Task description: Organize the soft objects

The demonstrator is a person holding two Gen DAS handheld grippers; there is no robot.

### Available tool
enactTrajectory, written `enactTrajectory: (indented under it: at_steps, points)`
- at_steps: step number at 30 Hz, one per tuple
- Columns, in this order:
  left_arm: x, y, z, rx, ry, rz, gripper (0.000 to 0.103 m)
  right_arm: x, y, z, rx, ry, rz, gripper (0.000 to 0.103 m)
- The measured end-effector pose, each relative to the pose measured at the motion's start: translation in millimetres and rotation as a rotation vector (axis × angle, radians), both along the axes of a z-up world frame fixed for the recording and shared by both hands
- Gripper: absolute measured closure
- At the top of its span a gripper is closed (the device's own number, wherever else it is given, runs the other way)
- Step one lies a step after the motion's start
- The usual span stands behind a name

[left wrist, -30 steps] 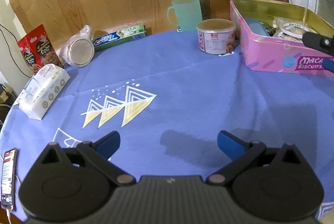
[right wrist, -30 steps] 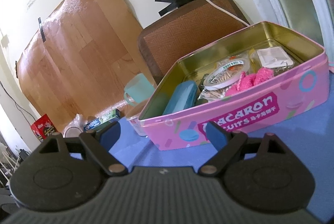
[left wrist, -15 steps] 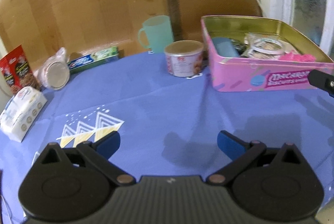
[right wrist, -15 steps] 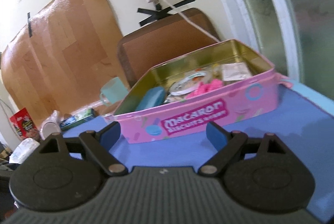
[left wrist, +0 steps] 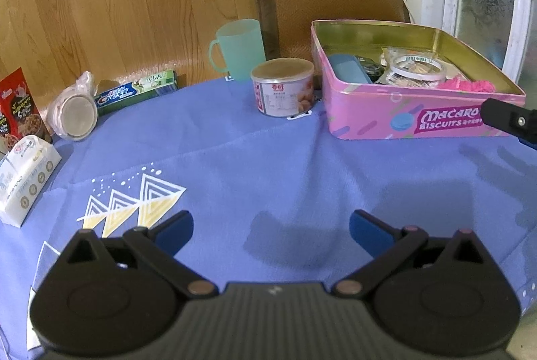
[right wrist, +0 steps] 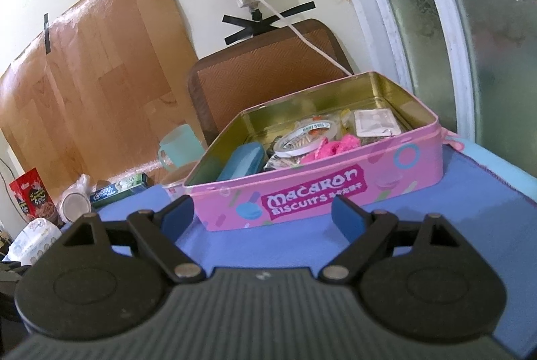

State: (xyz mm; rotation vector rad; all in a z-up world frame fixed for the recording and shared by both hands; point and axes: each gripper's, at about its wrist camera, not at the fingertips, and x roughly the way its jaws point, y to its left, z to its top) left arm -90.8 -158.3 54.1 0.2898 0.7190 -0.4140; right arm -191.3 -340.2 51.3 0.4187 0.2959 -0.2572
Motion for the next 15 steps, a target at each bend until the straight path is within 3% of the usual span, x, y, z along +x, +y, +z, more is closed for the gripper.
enactTrajectory:
  at_steps: [15]
  points:
    - [-2.3, -3.5, -5.8, 0.018, 0.024, -0.01, 0.0, -1.0, 0.5, -3.6, 0.012, 0.005, 0.0, 0.012]
